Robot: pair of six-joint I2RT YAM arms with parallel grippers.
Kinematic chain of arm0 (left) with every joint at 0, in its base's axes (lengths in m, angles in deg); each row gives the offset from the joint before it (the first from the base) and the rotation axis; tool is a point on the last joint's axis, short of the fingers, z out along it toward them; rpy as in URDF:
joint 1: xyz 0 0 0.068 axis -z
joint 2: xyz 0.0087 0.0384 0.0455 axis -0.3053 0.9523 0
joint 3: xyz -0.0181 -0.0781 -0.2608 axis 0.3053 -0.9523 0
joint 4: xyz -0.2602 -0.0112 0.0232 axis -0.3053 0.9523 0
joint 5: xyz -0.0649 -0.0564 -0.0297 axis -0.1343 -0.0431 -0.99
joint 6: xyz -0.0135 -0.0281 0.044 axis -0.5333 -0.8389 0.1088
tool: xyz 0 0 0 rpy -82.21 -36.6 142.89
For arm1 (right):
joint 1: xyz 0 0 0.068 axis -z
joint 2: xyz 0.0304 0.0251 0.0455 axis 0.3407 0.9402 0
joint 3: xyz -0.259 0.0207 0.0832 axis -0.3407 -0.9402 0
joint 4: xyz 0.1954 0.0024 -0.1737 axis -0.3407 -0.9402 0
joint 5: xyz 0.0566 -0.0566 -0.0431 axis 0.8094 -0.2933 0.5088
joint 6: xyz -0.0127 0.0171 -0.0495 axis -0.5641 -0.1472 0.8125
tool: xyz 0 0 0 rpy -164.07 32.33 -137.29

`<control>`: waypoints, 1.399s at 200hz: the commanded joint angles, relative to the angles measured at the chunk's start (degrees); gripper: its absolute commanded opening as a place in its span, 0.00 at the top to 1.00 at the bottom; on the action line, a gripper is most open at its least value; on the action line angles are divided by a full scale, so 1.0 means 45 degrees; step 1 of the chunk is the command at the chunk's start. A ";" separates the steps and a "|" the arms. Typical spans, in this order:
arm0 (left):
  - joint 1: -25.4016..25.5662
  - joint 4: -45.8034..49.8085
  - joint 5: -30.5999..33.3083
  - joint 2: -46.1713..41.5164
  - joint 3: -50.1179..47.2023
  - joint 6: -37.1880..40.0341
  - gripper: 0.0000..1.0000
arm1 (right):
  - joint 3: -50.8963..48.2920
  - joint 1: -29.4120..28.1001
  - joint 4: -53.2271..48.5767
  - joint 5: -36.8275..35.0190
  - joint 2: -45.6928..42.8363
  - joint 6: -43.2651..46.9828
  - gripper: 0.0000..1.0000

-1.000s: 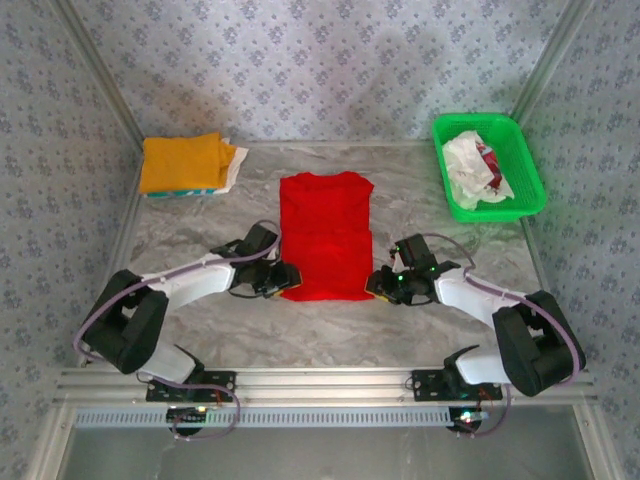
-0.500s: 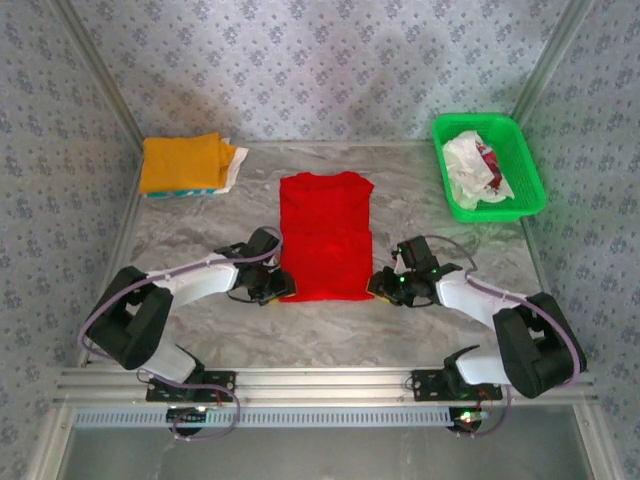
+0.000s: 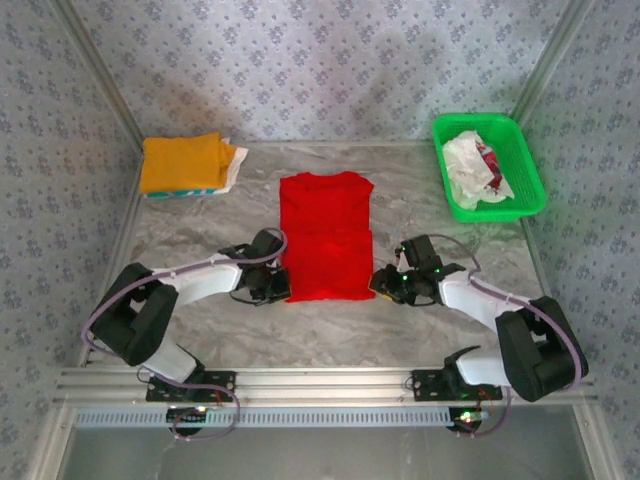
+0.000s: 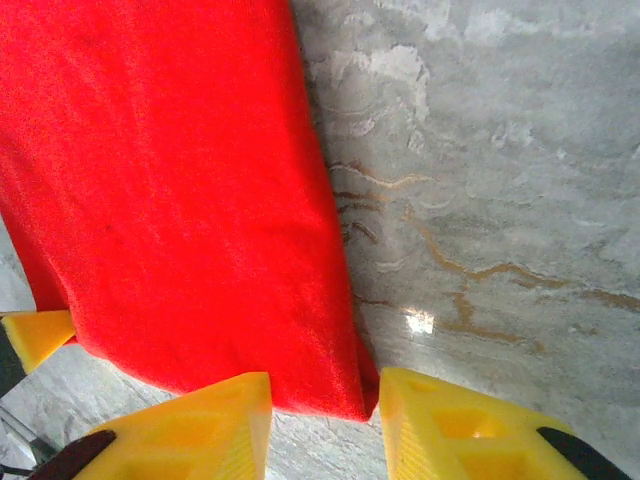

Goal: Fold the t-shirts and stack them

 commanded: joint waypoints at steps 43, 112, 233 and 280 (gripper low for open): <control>-0.0017 0.0142 0.0373 -0.0393 -0.0122 0.0160 1.00 | 0.0511 -0.0505 0.0001 0.0204 0.1250 -0.0060 0.56; -0.0022 -0.0095 0.0345 -0.0710 -0.0435 0.0141 1.00 | 0.1228 -0.1039 0.0523 0.0178 0.2175 -0.0245 0.62; -0.0278 -0.0381 0.0378 -0.1132 -0.0928 0.0170 1.00 | 0.1638 -0.1567 -0.0426 -0.1028 0.1810 -0.0567 0.99; -0.0121 -0.0528 0.0329 -0.2564 -0.1798 0.0596 1.00 | 0.0765 -0.1798 -0.1550 -0.1202 0.0412 -0.0359 1.00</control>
